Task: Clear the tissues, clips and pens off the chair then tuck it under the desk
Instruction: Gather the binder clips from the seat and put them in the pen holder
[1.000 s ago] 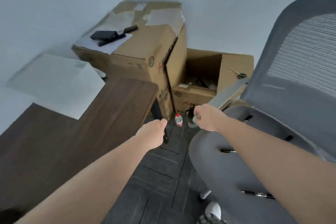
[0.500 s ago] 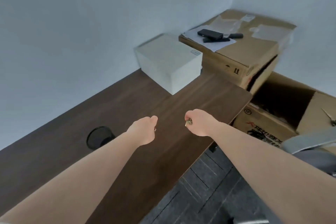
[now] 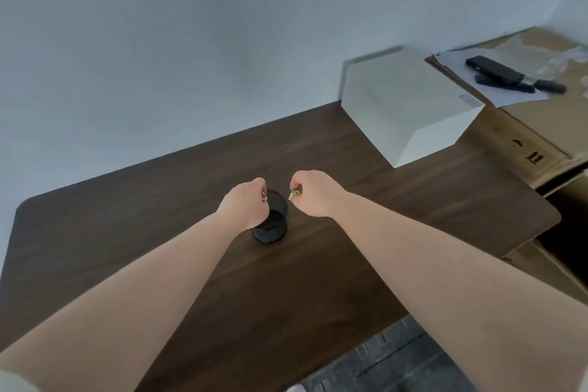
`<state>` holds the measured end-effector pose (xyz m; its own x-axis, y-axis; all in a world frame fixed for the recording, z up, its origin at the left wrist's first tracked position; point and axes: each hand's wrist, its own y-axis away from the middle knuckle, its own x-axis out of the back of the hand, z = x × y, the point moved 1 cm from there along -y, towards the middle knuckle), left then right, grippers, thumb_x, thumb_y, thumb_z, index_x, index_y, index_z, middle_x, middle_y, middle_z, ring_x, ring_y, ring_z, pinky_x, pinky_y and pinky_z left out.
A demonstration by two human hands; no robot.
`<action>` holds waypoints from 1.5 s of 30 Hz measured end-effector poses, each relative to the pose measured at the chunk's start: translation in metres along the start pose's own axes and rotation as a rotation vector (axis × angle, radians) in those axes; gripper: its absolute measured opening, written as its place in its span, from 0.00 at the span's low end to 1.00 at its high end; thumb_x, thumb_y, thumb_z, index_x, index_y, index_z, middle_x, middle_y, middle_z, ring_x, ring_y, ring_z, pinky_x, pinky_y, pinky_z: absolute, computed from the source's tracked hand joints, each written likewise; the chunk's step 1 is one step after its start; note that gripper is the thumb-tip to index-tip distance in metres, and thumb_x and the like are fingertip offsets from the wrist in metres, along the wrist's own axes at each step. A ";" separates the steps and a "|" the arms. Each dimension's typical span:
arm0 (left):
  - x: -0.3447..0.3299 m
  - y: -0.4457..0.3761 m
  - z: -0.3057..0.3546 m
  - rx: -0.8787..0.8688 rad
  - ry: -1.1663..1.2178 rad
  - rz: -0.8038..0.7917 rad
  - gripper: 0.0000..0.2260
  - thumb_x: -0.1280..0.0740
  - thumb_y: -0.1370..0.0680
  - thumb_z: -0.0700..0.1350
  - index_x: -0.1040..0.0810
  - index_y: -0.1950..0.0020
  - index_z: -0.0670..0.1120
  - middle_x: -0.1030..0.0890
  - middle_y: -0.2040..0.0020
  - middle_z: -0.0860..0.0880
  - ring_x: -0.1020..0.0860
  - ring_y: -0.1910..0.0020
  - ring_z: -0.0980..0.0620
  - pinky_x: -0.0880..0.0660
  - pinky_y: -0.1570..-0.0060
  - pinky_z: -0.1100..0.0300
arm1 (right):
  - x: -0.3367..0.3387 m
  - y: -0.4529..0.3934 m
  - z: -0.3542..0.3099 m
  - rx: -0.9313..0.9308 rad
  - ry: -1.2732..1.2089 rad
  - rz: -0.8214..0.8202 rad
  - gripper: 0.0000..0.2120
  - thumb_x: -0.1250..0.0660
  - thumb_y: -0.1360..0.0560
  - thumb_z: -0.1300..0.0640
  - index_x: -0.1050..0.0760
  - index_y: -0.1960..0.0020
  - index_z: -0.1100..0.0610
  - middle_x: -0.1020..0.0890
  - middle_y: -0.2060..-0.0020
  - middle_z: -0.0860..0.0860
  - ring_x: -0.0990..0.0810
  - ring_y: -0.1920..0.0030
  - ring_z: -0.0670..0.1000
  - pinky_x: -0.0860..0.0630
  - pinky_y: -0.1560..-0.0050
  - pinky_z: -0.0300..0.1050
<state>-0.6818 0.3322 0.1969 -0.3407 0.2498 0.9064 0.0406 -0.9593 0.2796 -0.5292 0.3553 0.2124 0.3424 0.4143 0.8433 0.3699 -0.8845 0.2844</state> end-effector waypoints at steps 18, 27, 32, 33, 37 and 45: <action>-0.014 -0.013 -0.012 0.065 0.042 -0.081 0.11 0.40 0.26 0.40 0.29 0.45 0.42 0.22 0.46 0.44 0.24 0.47 0.42 0.27 0.52 0.52 | -0.032 -0.042 -0.040 0.011 0.062 -0.132 0.11 0.39 0.26 0.62 0.26 0.44 0.58 0.20 0.47 0.55 0.22 0.49 0.57 0.21 0.49 0.52; -0.016 -0.013 -0.015 0.071 0.095 -0.066 0.15 0.36 0.27 0.41 0.31 0.41 0.43 0.26 0.44 0.44 0.25 0.46 0.42 0.28 0.55 0.54 | -0.038 -0.049 -0.034 0.022 0.016 -0.107 0.14 0.36 0.28 0.62 0.27 0.42 0.57 0.22 0.46 0.54 0.24 0.49 0.55 0.24 0.48 0.51; -0.017 -0.014 -0.017 0.060 0.091 -0.046 0.19 0.33 0.28 0.42 0.31 0.38 0.45 0.27 0.42 0.45 0.25 0.44 0.43 0.27 0.52 0.53 | -0.039 -0.048 -0.030 0.048 0.002 -0.093 0.18 0.33 0.29 0.63 0.27 0.40 0.56 0.24 0.42 0.54 0.24 0.44 0.56 0.24 0.45 0.52; -0.016 -0.014 -0.017 0.055 0.093 -0.039 0.19 0.33 0.27 0.41 0.31 0.38 0.45 0.27 0.42 0.45 0.25 0.44 0.43 0.28 0.52 0.53 | -0.038 -0.048 -0.030 0.056 0.010 -0.098 0.20 0.32 0.29 0.63 0.28 0.38 0.56 0.25 0.41 0.54 0.24 0.44 0.56 0.24 0.44 0.51; -0.014 -0.015 -0.016 0.029 0.089 -0.017 0.18 0.35 0.27 0.40 0.31 0.38 0.44 0.27 0.43 0.44 0.26 0.45 0.44 0.28 0.52 0.54 | -0.035 -0.046 -0.027 0.078 0.024 -0.080 0.22 0.32 0.29 0.65 0.29 0.37 0.56 0.25 0.40 0.55 0.24 0.43 0.56 0.24 0.44 0.50; -0.019 -0.020 -0.004 -0.016 0.130 0.030 0.18 0.33 0.28 0.41 0.29 0.38 0.45 0.28 0.44 0.45 0.26 0.45 0.45 0.25 0.49 0.52 | -0.026 -0.036 -0.013 0.081 0.019 -0.022 0.21 0.31 0.30 0.64 0.28 0.38 0.57 0.22 0.44 0.56 0.22 0.47 0.57 0.22 0.49 0.49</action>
<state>-0.6796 0.3464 0.1727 -0.4583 0.2024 0.8654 0.0380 -0.9684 0.2466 -0.5627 0.3737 0.1864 0.3177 0.4284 0.8459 0.4461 -0.8547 0.2653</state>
